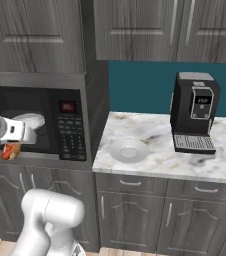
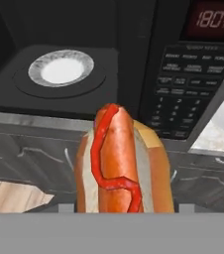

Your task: Pick the hot dog from the counter and place it in the microwave.

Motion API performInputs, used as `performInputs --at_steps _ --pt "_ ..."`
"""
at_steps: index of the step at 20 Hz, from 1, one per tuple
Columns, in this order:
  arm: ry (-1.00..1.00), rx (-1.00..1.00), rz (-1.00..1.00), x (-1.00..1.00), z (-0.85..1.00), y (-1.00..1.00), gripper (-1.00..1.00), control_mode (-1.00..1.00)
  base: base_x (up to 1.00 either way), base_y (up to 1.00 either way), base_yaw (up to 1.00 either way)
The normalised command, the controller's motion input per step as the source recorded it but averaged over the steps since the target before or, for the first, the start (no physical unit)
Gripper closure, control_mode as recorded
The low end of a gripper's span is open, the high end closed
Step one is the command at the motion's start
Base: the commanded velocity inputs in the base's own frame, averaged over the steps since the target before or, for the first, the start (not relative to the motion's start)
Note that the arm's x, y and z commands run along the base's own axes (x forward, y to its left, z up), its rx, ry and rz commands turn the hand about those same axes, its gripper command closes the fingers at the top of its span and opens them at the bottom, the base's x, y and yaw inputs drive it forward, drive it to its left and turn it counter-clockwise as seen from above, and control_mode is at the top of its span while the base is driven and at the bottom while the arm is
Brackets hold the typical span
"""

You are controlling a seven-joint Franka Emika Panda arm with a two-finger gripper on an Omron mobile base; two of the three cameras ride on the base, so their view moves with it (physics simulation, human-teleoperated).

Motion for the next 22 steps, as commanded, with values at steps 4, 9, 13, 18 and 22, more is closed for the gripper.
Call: performInputs --at_steps 4,9,13,18,22 --pt "-0.43 0.00 -0.02 0.09 -0.09 1.00 1.00 -1.00 0.00 0.00 0.00" --pt "-0.14 0.00 0.01 0.23 0.00 0.92 1.00 -1.00 0.00 0.00 0.00" --pt "0.00 -0.02 0.10 0.30 -0.04 0.44 1.00 -1.00 0.00 0.00 0.00" --pt "0.00 -0.04 0.06 0.54 -0.02 0.08 1.00 -1.00 0.00 0.00 0.00" --pt "-0.07 -0.15 0.02 0.54 -0.31 0.40 1.00 -1.00 0.00 0.00 0.00"
